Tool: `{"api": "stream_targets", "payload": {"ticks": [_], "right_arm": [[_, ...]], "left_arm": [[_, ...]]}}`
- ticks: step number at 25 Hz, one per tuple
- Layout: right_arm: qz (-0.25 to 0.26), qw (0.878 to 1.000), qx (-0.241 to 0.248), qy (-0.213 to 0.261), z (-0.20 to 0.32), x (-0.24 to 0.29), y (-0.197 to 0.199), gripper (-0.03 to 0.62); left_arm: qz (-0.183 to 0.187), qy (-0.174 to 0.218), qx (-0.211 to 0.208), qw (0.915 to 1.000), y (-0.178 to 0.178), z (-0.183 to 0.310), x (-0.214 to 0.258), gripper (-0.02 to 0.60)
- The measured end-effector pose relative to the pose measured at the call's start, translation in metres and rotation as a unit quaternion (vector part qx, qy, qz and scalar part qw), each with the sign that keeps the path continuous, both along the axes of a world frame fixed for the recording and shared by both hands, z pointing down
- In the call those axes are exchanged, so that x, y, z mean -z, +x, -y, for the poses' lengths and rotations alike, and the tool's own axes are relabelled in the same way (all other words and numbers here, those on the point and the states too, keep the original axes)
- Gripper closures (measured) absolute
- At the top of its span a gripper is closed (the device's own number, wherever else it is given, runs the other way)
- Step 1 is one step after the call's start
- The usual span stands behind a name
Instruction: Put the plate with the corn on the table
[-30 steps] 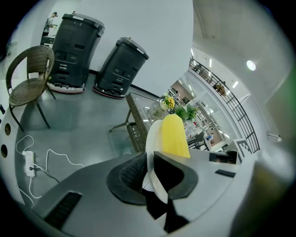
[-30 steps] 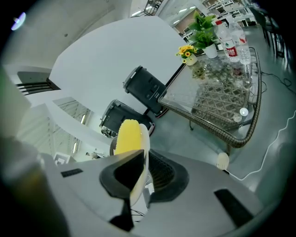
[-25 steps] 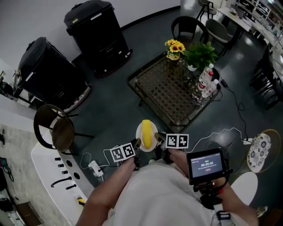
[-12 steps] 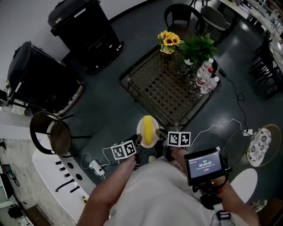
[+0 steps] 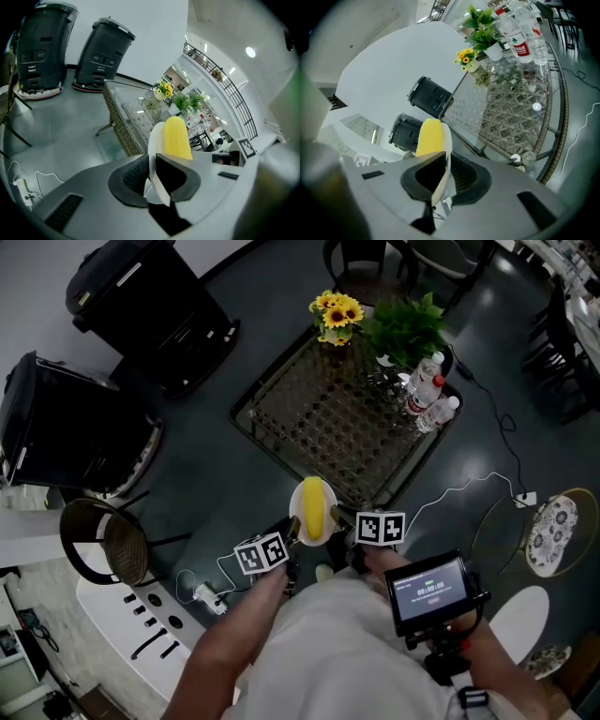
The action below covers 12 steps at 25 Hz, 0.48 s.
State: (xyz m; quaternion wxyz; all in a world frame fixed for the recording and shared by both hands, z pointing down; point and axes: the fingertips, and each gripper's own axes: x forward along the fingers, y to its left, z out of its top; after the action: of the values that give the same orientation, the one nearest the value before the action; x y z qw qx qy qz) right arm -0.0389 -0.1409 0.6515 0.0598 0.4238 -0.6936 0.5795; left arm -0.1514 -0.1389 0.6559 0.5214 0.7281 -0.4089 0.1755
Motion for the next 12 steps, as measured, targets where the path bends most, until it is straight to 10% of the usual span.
{"api": "stream_targets", "payload": {"ticks": [12], "right_arm": [[0.008,0.999,-0.030,-0.004,0.049,-0.022,0.040,0.557]], "left_arm": [[0.010,0.006,-0.036,0.9993,0.040,0.057,-0.018,0.528]]}}
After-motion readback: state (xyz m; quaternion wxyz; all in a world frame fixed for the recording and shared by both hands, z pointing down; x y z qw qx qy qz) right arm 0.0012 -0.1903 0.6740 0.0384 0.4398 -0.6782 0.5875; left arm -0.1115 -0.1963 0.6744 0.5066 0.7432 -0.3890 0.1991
